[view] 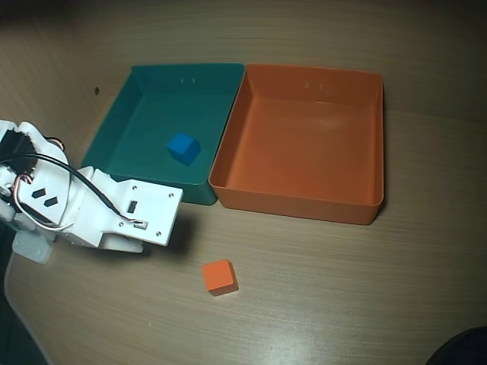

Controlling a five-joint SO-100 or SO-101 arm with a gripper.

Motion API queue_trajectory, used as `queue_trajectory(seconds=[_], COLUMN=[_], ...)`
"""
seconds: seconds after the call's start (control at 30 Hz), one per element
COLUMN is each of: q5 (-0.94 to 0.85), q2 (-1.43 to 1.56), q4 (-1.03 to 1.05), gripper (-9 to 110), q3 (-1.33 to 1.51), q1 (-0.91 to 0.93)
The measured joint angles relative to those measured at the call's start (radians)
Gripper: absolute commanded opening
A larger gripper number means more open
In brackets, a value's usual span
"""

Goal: Grasp a cube and put it in the box.

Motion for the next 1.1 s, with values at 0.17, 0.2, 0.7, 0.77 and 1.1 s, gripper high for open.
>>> queue_trajectory(seconds=[0.17,0.2,0.7,0.77,1.1], q5=[0.000,0.000,0.000,0.000,-0.051], q2=[0.000,0.000,-0.178,-0.232,-0.408], q4=[0.000,0.000,0.000,0.000,0.002], gripper=[-5,-5,-6,-6,-6], q3=[0.000,0.000,-0.245,-0.308,-0.586], q1=[0.000,0.000,0.000,0.000,0.000])
